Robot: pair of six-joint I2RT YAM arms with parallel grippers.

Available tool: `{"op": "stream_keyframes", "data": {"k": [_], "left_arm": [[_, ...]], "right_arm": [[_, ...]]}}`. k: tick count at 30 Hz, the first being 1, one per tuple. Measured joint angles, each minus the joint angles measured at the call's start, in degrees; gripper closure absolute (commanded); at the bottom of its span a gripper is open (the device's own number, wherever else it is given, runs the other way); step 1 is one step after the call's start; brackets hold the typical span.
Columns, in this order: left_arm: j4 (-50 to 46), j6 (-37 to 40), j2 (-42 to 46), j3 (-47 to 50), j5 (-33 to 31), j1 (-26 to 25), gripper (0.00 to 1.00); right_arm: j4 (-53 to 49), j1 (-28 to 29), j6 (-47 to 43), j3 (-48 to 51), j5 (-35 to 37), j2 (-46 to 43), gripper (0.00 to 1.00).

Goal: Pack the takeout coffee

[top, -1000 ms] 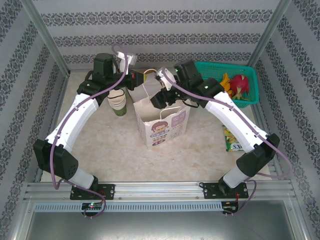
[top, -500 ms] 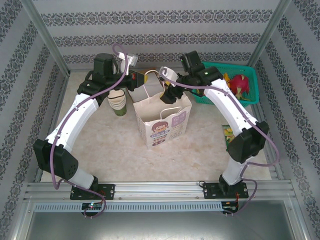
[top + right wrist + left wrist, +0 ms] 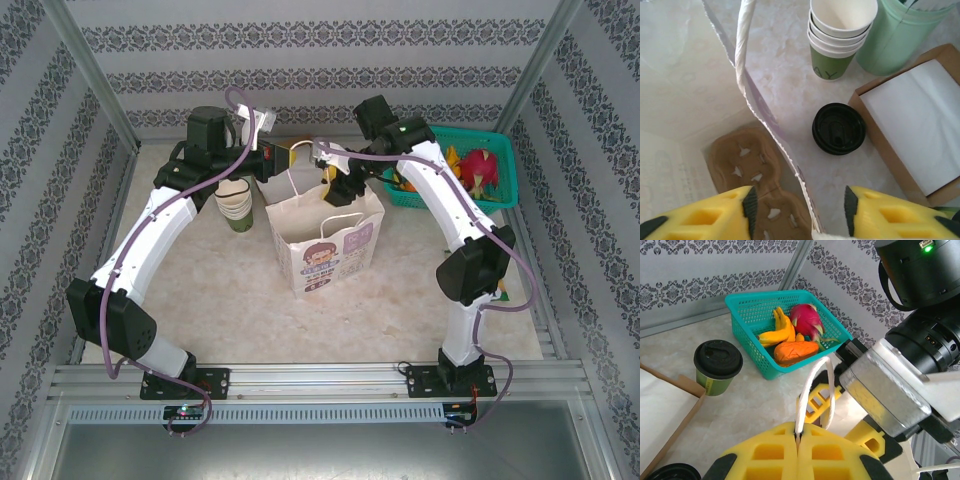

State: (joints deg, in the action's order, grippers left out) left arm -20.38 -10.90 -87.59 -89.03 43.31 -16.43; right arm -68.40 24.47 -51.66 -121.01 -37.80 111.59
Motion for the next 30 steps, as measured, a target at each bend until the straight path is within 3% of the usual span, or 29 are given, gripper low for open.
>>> {"op": "stream_keyframes", "data": {"k": [6, 8, 10, 12, 14, 19, 26, 30], "left_arm": [[0.0, 0.0, 0.0, 0.0, 1.1, 0.0, 0.9], [-0.2, 0.0, 0.2, 0.0, 1.6, 0.0, 0.83], [-0.3, -0.3, 0.8, 0.0, 2.2, 0.0, 0.57], [-0.6, 0.0, 2.0, 0.0, 2.1, 0.0, 0.19], [-0.7, -0.1, 3.8, 0.3, 0.8, 0.0, 0.01], [-0.9, -1.9, 9.6, 3.4, -10.1, 0.0, 0.0], [-9.0, -7.6, 10.4, 3.7, -34.9, 0.0, 0.0], [-13.0, -9.8, 10.4, 4.2, -41.8, 0.0, 0.0]], "right_arm": [[0.9, 0.0, 0.8, 0.6, 0.0, -0.4, 0.97], [2.3, 0.0, 1.9, 3.1, -0.1, -1.9, 1.0], [3.9, 0.0, 3.5, 6.6, -0.2, -4.3, 1.0], [6.6, 0.0, 6.3, 11.2, 0.2, -7.6, 1.0], [8.9, 0.0, 10.0, 14.6, 1.4, -10.7, 1.0], [14.4, 0.7, 21.9, 21.7, 7.0, -18.0, 1.0], [17.2, 4.5, 41.8, 28.6, 17.5, -25.6, 1.0], [16.0, 5.1, 53.5, 29.0, 22.3, -26.6, 1.0]]}}
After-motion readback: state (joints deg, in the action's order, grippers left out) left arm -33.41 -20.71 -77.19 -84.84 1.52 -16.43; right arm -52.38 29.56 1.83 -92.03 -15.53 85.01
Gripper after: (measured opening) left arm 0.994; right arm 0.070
